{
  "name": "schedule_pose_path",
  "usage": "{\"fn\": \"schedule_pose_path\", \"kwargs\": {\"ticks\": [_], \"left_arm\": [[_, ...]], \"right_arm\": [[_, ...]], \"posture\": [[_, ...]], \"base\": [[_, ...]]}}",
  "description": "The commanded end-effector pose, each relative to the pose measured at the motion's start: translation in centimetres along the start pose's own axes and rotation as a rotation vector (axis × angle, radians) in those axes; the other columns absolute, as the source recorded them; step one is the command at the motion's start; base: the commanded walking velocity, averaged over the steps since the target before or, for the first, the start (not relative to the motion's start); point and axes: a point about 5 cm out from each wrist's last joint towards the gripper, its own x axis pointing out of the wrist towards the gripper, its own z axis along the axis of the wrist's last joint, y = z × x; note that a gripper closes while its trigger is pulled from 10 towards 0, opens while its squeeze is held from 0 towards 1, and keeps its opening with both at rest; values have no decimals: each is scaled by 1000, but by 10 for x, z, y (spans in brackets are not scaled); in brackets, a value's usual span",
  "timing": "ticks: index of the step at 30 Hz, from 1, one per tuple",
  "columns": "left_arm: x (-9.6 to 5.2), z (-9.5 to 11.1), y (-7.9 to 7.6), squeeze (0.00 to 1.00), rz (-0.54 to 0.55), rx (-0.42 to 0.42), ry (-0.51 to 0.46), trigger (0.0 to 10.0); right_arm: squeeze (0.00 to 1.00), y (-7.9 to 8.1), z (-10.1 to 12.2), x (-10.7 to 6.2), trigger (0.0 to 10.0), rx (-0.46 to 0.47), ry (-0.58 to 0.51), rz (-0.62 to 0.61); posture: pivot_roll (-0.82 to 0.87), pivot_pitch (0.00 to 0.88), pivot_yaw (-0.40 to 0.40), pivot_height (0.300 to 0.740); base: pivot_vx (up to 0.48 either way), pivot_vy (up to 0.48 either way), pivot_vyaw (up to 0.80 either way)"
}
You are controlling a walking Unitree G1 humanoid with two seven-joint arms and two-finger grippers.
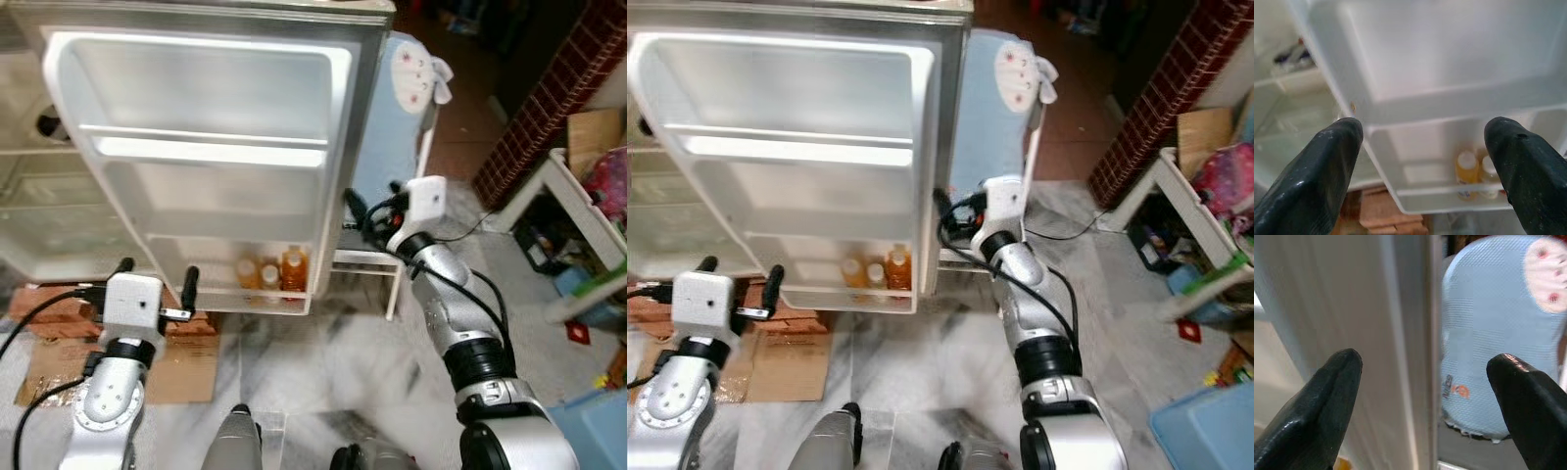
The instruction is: Restocking fridge
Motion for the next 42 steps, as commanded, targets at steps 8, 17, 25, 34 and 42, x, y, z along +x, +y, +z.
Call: {"fn": "schedule_pose_path", "kwargs": {"ticks": [8,17,25,34,42], "left_arm": [[1,-7,-2,0,10,-29,12,10000],[13,-9,-10,0,3,-57,6,10000],[14,-12,-10,0,7,-62,0,10000],[14,-13,-12,0,6,-72,-4,10000],[15,-17,-5,0,88,-96,31,10000]], "right_arm": [[0,-6,-6,-8,10000,-64,16,-71],[0,-15,-4,-4,10000,-69,-1,-159],[0,-11,1,0,10000,-86,-30,-141],[0,-11,5,7,10000,-79,-38,-145],[0,-7,24,27,10000,-70,-67,-142]], "posture": [[107,108,-107,740],[101,104,-106,740],[104,99,-113,740],[103,97,-115,740],[118,93,-120,740]], "base": [[0,-33,693],[0,-367,622],[0,-352,51],[0,-262,0],[0,0,0]]}}
